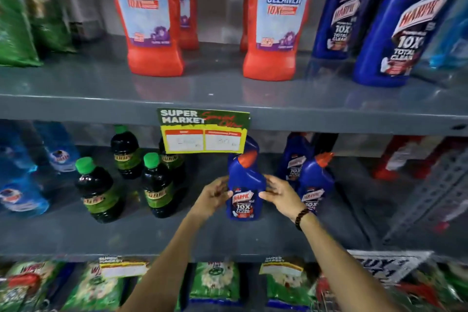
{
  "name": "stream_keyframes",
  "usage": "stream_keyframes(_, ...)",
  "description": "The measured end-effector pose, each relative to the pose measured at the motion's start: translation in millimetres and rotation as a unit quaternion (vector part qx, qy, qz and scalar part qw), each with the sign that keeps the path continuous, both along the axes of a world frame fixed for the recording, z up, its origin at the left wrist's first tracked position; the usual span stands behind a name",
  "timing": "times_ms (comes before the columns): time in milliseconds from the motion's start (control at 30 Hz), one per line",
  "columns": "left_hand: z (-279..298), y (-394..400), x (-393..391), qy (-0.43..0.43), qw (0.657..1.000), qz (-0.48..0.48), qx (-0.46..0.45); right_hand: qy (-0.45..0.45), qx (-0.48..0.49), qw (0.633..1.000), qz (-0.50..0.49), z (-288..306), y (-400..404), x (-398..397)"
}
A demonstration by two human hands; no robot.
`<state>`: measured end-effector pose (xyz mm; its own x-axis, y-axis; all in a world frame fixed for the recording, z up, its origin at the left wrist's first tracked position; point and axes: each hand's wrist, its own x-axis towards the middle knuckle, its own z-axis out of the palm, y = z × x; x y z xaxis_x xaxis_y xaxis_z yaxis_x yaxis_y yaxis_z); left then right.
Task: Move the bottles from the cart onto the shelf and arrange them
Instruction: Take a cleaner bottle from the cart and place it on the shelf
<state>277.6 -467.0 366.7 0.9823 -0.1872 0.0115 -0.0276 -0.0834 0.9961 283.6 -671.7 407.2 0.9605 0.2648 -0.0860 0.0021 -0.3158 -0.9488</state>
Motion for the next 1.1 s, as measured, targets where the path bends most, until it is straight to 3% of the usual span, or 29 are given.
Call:
stream_keyframes(200, -18.9, -11.0, -15.5, 0.020, 0.999, 0.034, -0.022, 0.033, 0.032, 0.998, -0.037, -18.0, -4.7, -7.4)
stream_keyframes(500, -54.3, -64.1, -36.6, 0.050, 0.960, 0.202, 0.188, 0.068, -0.037, 0.983, -0.166, -68.4, 3.9, -35.9)
stream_keyframes(667, -46.8, -97.0, -38.0, 0.067, 0.927, 0.315, 0.191, 0.019, -0.115, 0.927, -0.356, -74.6, -4.6, -60.2)
stream_keyframes(800, -50.3, -105.1, -33.1, 0.075, 0.909, 0.359, 0.199, 0.019, -0.071, 0.897, -0.435, -81.5, -20.0, -60.6)
stream_keyframes(1100, -59.5, -112.2, -28.7, 0.070, 0.886, 0.385, 0.248, 0.001, -0.040, 0.902, -0.431, -82.1, -44.5, -14.0)
